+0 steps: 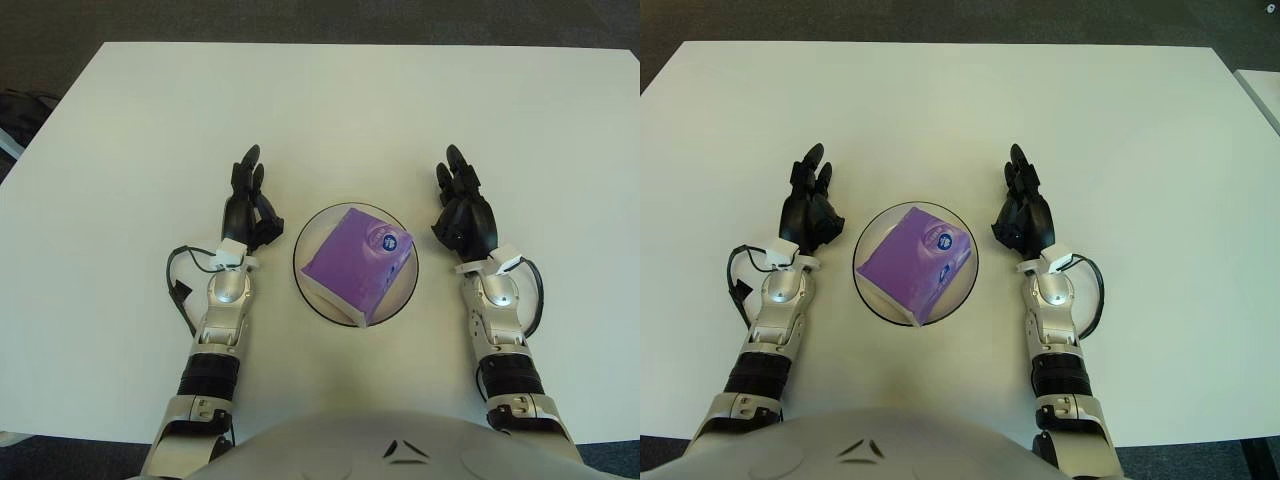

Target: Put the tissue paper into the plate.

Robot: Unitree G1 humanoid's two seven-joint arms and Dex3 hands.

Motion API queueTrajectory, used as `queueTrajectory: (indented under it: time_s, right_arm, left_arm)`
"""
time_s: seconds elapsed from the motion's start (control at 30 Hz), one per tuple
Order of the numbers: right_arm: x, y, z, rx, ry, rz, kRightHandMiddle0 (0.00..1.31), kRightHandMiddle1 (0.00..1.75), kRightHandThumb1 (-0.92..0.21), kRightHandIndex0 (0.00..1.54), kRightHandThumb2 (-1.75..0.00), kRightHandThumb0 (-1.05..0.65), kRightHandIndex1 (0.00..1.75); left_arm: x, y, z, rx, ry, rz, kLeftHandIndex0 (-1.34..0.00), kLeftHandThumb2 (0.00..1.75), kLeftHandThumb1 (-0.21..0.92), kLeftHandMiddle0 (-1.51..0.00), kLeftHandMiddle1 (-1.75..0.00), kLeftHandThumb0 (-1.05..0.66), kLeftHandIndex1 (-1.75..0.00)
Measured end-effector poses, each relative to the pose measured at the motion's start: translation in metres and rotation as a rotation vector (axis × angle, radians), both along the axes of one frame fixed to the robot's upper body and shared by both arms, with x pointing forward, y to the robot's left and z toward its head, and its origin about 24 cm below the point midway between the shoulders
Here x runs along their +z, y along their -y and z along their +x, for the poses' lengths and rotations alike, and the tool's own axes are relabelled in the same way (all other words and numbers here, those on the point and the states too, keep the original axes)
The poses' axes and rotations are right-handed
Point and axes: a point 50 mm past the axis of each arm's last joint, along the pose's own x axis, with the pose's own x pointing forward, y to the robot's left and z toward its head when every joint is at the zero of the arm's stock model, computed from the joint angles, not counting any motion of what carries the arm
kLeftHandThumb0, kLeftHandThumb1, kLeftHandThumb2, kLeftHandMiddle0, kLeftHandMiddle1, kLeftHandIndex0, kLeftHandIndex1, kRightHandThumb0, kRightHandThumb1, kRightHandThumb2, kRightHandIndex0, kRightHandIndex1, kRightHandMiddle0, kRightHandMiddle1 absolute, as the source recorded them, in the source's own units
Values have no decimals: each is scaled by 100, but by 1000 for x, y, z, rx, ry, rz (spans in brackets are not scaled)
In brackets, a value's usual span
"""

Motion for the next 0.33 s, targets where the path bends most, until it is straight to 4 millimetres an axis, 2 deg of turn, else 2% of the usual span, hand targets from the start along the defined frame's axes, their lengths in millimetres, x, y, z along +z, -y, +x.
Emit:
queueTrajectory:
  time_s: [0.33]
  right_arm:
    - [0, -1, 0, 0, 0, -1, 0, 6, -92, 1, -103, -86, 0]
  left_arm:
    - [0, 0, 0, 0, 1, 1, 0, 113, 92, -31, -1, -85, -54]
